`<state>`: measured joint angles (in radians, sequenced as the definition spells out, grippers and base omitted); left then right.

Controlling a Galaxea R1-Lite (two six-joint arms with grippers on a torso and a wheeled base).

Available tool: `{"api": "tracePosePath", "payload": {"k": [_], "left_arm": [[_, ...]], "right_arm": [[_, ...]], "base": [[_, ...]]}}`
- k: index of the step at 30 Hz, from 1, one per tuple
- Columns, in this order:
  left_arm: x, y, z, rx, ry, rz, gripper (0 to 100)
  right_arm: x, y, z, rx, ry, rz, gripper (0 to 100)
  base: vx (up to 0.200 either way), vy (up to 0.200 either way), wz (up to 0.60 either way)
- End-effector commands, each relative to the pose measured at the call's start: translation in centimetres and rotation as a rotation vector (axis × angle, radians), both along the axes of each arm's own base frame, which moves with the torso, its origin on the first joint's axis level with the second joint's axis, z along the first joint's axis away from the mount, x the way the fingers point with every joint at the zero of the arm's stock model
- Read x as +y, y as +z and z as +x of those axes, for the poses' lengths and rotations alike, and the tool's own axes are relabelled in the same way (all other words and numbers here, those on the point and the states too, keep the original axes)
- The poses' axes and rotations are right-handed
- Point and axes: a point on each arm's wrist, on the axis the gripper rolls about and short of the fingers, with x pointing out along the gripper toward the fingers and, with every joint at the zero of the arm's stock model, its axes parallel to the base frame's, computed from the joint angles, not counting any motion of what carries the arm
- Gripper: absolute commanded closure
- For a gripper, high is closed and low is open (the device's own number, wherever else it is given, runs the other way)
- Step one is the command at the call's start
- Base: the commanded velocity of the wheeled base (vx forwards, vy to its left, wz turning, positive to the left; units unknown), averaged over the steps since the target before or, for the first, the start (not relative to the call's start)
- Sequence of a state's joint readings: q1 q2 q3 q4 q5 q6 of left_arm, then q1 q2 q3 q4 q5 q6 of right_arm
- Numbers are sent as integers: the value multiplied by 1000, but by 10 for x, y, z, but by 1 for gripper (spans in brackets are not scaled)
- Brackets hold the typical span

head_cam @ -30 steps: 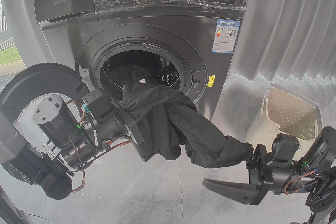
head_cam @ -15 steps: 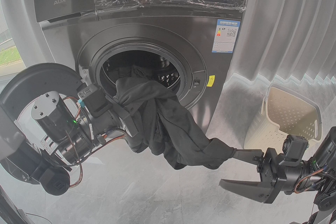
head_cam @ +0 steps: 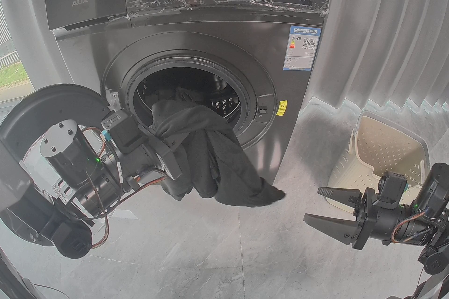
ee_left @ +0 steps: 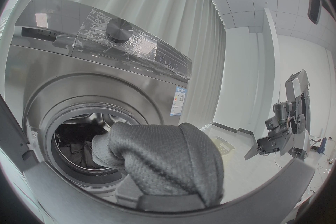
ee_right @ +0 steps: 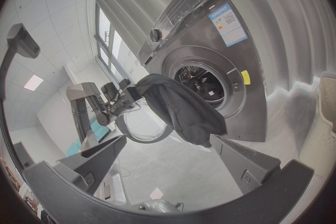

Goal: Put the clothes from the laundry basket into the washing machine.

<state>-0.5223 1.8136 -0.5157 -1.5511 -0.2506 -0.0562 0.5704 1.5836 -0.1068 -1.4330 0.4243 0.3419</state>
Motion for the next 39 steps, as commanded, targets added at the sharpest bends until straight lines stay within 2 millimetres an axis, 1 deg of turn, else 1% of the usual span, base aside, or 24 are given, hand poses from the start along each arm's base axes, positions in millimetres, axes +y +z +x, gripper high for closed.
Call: {"api": "tracePosePath", "payload": {"k": [1, 5, 9, 14, 19, 21, 22, 24, 26, 28, 29, 31, 33, 39], "left_arm": [[5, 2, 4, -7, 24, -5, 100], [6, 2, 3, -8, 21, -5, 100], [0, 4, -4, -10, -12, -9, 100], [-4, 4, -11, -1, -35, -13, 100], [-8, -5, -25, 61, -71, -8, 100], [-5, -8, -29, 81, -52, -8, 100], [-2, -14, -31, 108, -3, -2, 100], [-1, -17, -32, 126, 48, -4, 100], [0, -18, -28, 137, 134, -18, 100], [-1, -20, -25, 142, 178, -22, 100], [-2, -20, -24, 141, 186, -22, 100], [-3, -19, -22, 133, 205, -25, 100], [-2, -18, -20, 131, 222, -26, 100], [-1, -21, -16, 119, 285, 5, 100]], "right_arm": [[-4, -12, 7, 40, -36, -41, 0], [-3, -10, 8, 28, -32, -34, 0], [2, -8, 9, 14, -17, -27, 0], [9, 5, 20, -43, -17, 11, 0], [15, 21, 31, -108, -51, 54, 0], [16, 24, 34, -120, -70, 62, 0], [18, 26, 37, -129, -93, 67, 0], [18, 28, 40, -138, -112, 71, 0], [21, 31, 46, -166, -145, 70, 0], [21, 32, 48, -177, -157, 65, 0], [22, 32, 52, -205, -192, 46, 0], [22, 28, 62, -235, -255, 1, 0], [20, 25, 67, -249, -306, -30, 0], [16, 23, 73, -245, -357, -45, 0]], "base": [[0, 0, 0], [0, 0, 0], [0, 0, 0], [0, 0, 0], [0, 0, 0], [0, 0, 0], [0, 0, 0], [0, 0, 0], [0, 0, 0], [0, 0, 0], [0, 0, 0], [0, 0, 0], [0, 0, 0], [0, 0, 0]]}}
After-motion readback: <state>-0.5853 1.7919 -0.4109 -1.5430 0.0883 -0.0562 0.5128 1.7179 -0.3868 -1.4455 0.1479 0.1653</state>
